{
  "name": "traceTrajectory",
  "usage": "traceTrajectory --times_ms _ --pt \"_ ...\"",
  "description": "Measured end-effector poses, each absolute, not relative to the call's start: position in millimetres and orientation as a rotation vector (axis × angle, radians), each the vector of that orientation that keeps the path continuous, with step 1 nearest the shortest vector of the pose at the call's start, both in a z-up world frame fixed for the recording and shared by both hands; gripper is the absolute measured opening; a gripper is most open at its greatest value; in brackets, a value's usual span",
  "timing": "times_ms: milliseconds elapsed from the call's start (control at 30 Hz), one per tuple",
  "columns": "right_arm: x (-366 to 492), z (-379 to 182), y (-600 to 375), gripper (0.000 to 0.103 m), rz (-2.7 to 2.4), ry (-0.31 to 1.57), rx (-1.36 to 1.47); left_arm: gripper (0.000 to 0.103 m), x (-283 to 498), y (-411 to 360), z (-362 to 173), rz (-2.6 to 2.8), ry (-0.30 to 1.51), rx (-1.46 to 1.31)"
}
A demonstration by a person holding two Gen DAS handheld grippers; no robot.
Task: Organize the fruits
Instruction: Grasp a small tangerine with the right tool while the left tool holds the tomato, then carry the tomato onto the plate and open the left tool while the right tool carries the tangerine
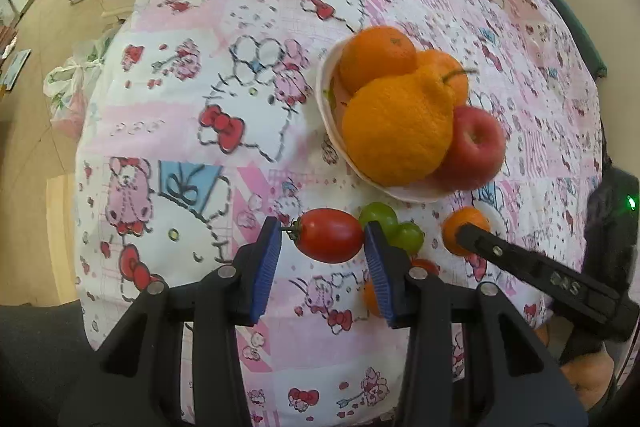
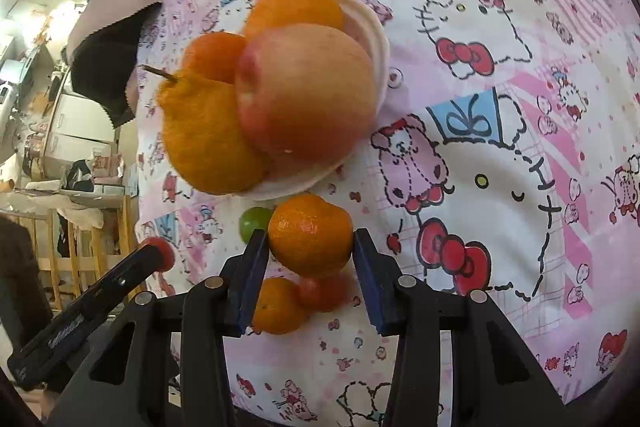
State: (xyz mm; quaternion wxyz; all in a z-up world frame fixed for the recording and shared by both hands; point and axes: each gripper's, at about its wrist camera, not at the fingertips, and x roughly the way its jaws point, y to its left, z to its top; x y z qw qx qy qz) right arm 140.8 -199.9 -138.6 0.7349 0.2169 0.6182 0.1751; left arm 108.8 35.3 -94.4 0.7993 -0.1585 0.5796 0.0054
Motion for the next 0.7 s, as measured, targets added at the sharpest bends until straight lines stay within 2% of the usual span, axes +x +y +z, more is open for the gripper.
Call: traceTrajectory --times_ms 267,500,700 --pt "144.6 -88.1 -205.8 0.045 0.456 1.221 0.507 0.038 138.3 58.4 -73.9 0.069 1.204 -0.373" --pt "186.5 -48.3 -210.2 0.046 0.479 1.123 0.503 0.038 176.4 61.1 -52.4 0.050 1.184 -0.341" --pt "224.5 -46.5 -203.9 0.045 0.487 1.118 0.461 0.038 213.4 64.6 -75.7 0.019 1.226 -0.400"
